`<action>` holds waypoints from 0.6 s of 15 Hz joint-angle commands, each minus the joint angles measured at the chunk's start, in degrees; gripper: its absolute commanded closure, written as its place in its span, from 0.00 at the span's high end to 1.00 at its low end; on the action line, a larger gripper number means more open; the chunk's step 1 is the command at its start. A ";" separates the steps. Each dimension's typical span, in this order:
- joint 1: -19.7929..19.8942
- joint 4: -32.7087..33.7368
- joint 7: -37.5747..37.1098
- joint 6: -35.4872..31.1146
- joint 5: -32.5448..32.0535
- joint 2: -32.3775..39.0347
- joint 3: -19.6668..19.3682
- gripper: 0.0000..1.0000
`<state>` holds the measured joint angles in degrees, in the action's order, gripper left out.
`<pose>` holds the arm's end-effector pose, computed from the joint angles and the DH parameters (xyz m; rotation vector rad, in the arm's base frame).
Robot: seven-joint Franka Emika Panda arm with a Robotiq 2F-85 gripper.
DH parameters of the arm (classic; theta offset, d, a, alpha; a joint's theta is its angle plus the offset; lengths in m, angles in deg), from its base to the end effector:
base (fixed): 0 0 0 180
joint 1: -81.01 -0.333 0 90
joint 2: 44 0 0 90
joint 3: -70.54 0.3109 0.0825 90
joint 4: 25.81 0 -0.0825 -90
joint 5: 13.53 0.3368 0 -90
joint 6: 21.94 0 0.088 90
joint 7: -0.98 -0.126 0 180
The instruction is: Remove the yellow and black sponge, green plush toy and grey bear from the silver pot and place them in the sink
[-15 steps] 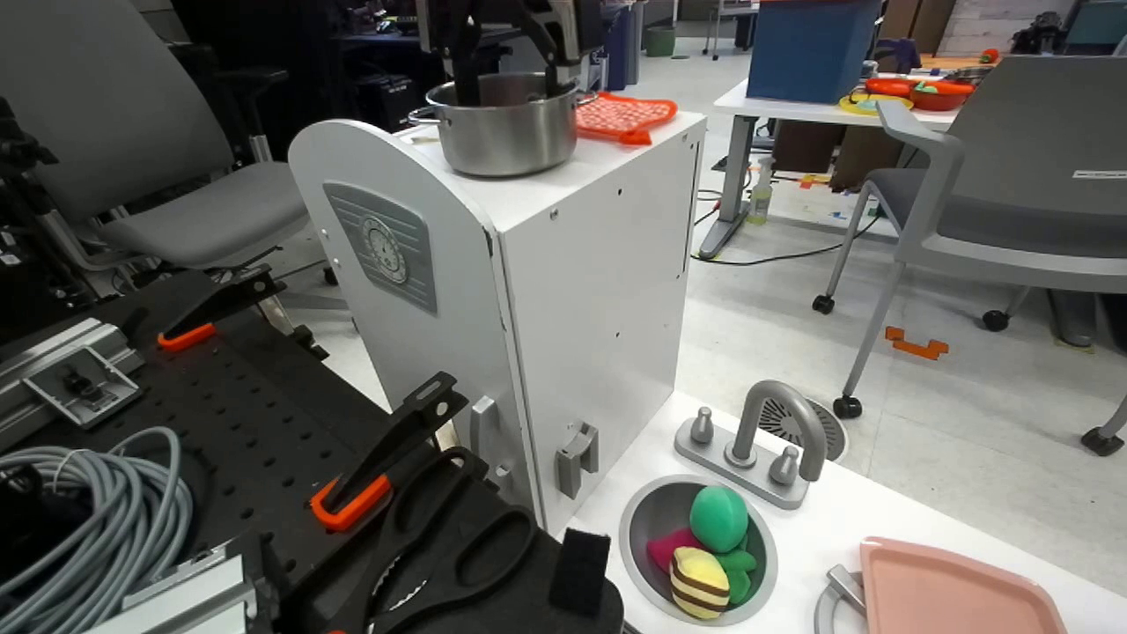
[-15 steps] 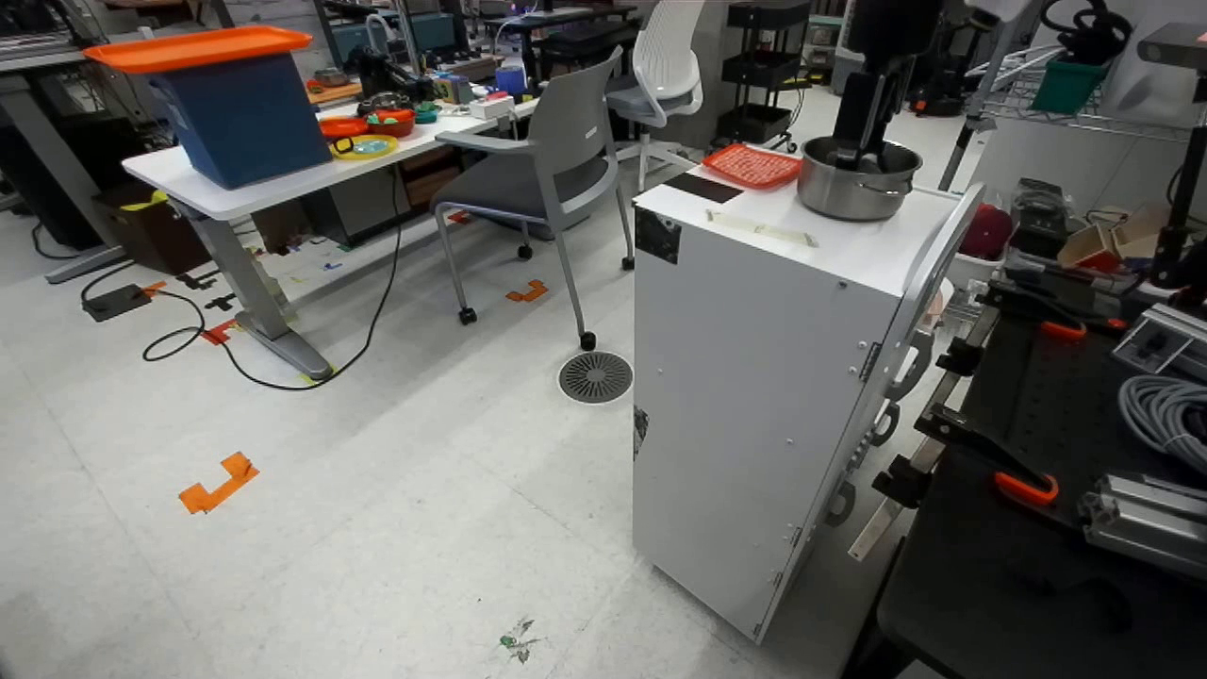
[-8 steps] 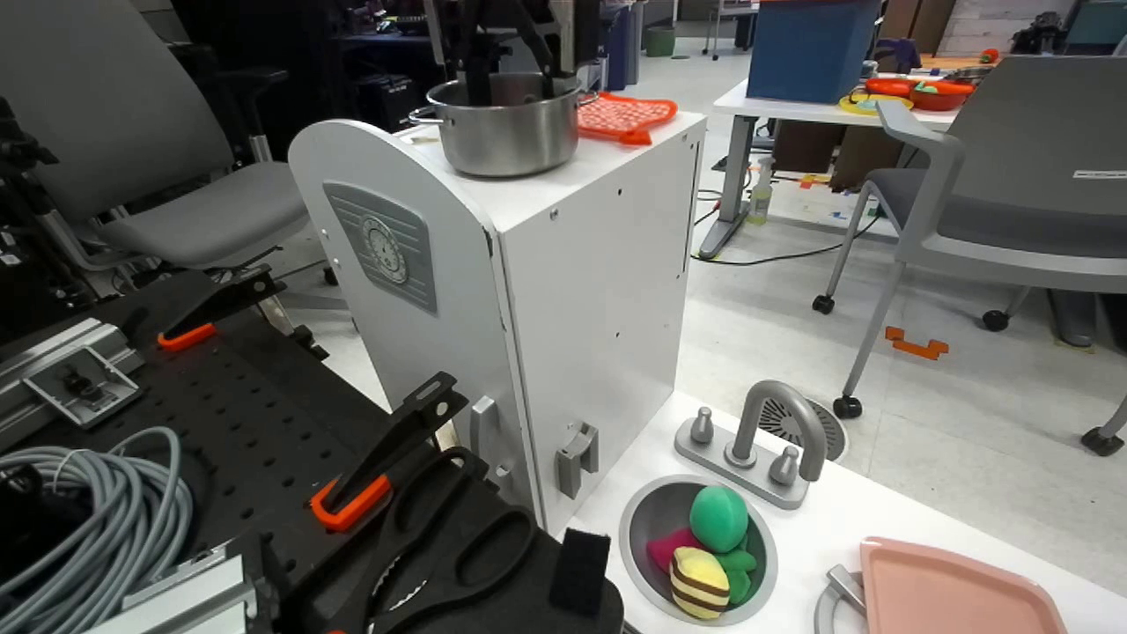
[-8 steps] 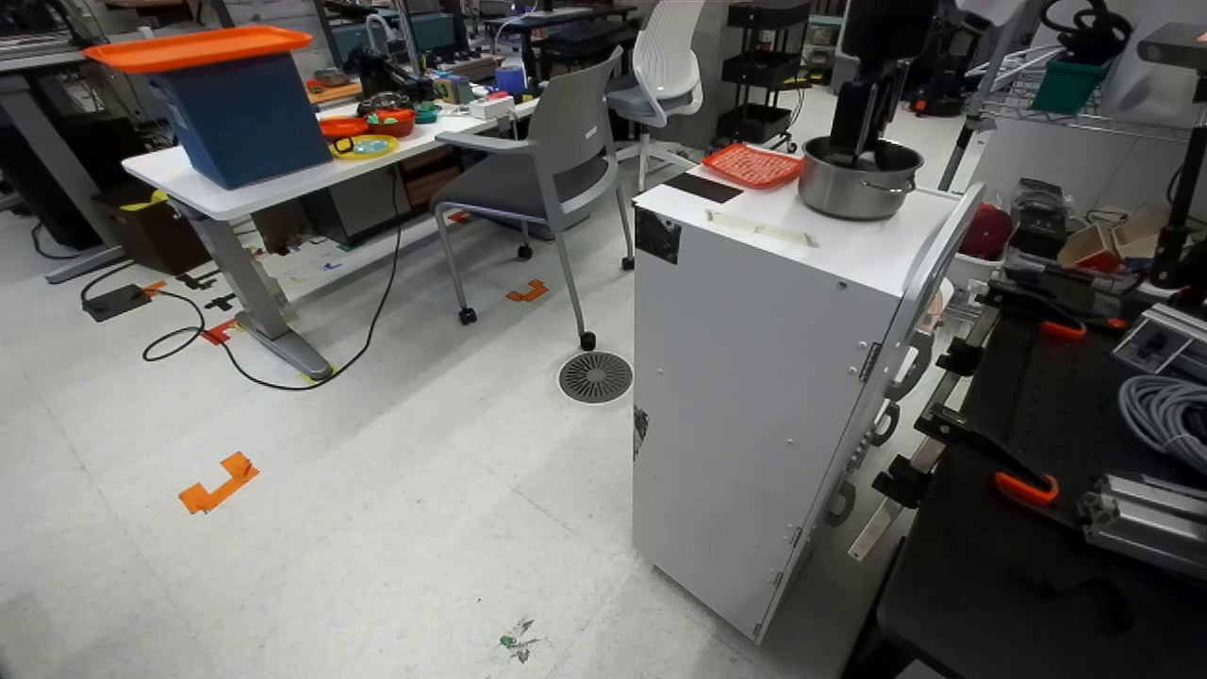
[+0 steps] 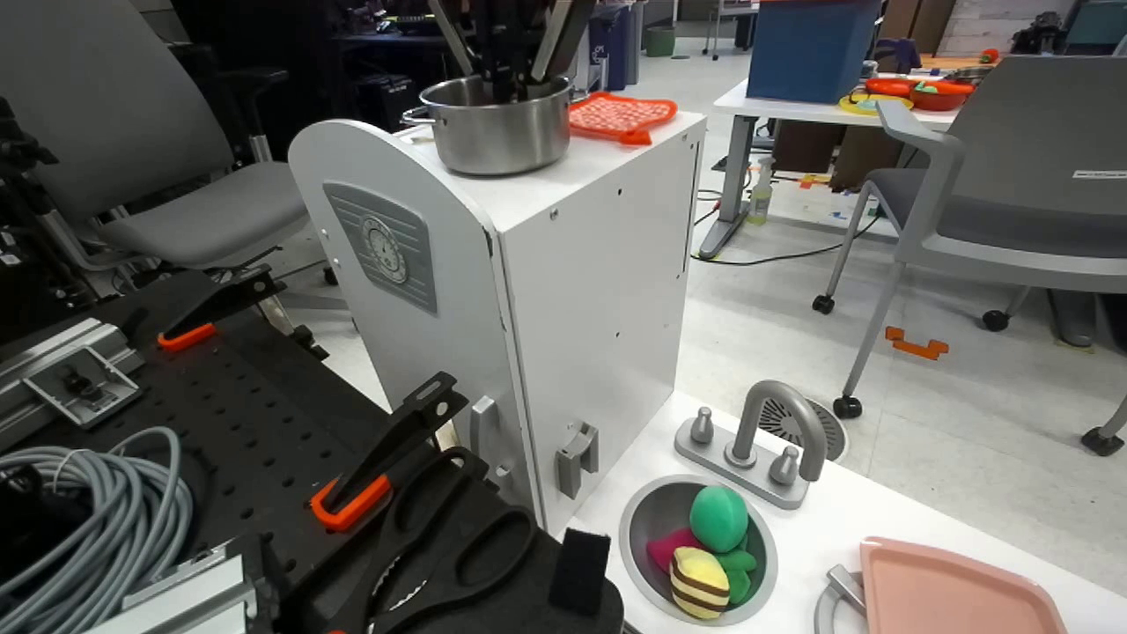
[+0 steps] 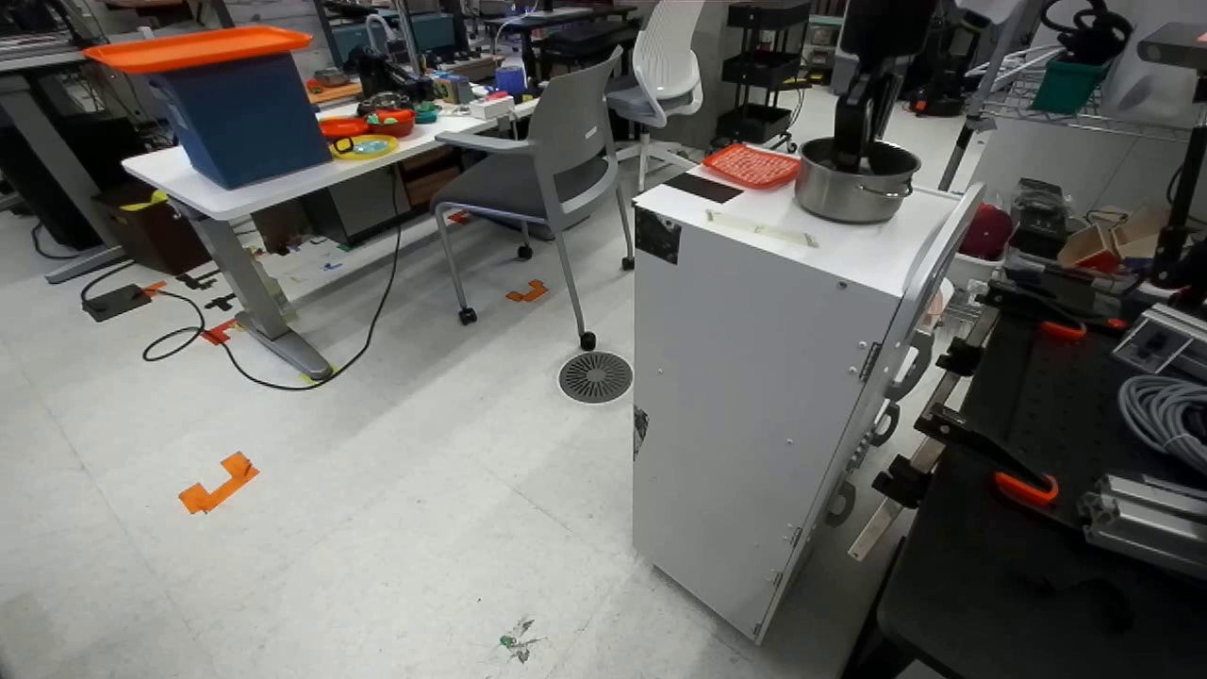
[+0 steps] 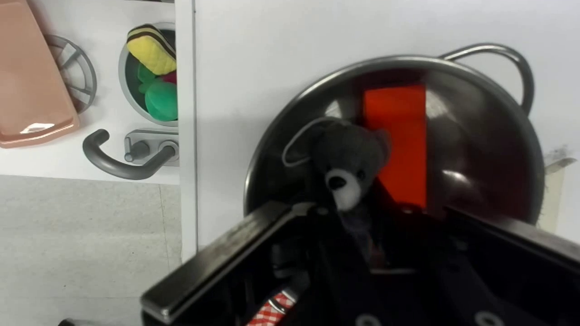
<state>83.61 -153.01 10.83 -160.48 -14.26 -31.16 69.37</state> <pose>0.5126 -0.0340 0.2844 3.1263 0.1819 -0.0431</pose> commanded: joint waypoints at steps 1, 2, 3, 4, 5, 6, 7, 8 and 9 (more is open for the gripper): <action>0.08 0.86 0.39 0.91 -0.78 -0.02 0.06 0.00; 0.07 0.84 0.37 0.88 -0.83 -0.09 0.05 0.01; 0.04 0.80 0.25 0.86 -0.98 -0.19 0.00 0.01; 0.00 0.78 -0.03 0.86 -1.15 -0.30 -0.08 0.00; -0.08 0.74 -0.50 0.76 -1.45 -0.43 -0.20 0.02; -0.06 0.63 -0.42 0.67 -1.40 -0.69 -0.17 0.02; -0.08 0.54 -0.38 0.61 -1.44 -0.93 -0.16 0.02; -0.10 0.33 -0.24 0.55 -1.45 -1.41 -0.11 0.02; -0.13 0.18 -0.20 0.50 -1.52 -1.84 -0.09 0.02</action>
<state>83.60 -152.87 10.83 -160.48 -14.47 -31.43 69.37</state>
